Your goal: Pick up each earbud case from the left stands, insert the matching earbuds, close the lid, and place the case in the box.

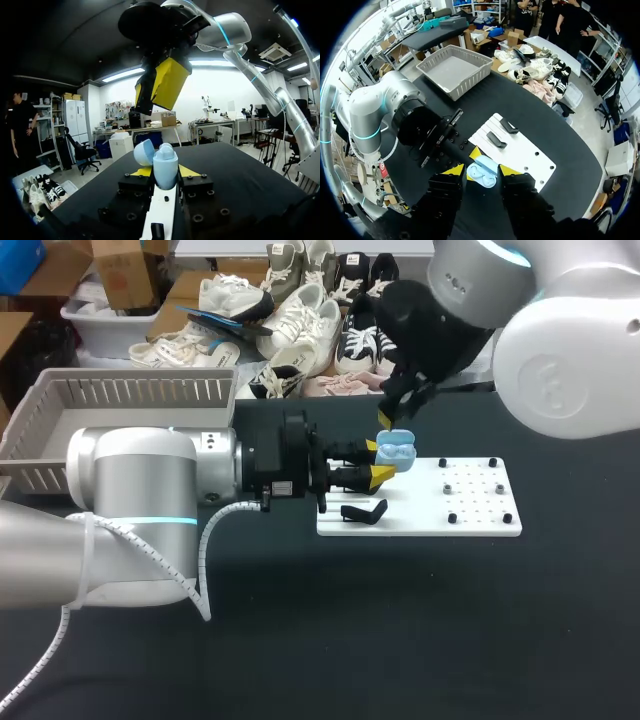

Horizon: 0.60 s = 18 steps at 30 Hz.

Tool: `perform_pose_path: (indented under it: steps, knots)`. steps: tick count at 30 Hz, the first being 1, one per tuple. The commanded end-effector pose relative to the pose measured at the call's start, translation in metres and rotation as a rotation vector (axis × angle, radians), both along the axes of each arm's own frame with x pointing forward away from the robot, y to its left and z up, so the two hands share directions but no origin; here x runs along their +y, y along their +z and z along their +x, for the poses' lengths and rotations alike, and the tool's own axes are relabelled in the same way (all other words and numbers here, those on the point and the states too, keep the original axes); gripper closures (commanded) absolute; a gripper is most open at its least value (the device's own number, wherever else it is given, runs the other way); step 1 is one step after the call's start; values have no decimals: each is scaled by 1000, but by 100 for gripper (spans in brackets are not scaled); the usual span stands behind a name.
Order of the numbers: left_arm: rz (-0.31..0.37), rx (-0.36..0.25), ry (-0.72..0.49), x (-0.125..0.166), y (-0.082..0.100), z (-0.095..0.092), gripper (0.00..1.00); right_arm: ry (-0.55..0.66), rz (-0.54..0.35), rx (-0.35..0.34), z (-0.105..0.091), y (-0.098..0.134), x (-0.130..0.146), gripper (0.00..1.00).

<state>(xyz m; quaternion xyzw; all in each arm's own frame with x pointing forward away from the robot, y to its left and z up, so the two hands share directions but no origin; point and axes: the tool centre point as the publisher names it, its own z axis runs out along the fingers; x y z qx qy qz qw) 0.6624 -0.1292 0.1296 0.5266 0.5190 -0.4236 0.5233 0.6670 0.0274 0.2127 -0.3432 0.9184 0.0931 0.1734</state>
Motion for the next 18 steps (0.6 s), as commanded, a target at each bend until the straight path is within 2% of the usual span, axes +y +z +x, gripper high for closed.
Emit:
perform_pose_path:
  steps: [1,9,18]
  knots:
    - [-3,-3,7,-1,-1,-1,100,-45,5,-14,15,-3,0,62]
    - [-3,-3,7,-1,-1,-1,100,-135,13,22,45,-20,-8,62]
    - [-3,-3,7,-1,-1,-1,100,-176,16,68,52,-40,-14,63]
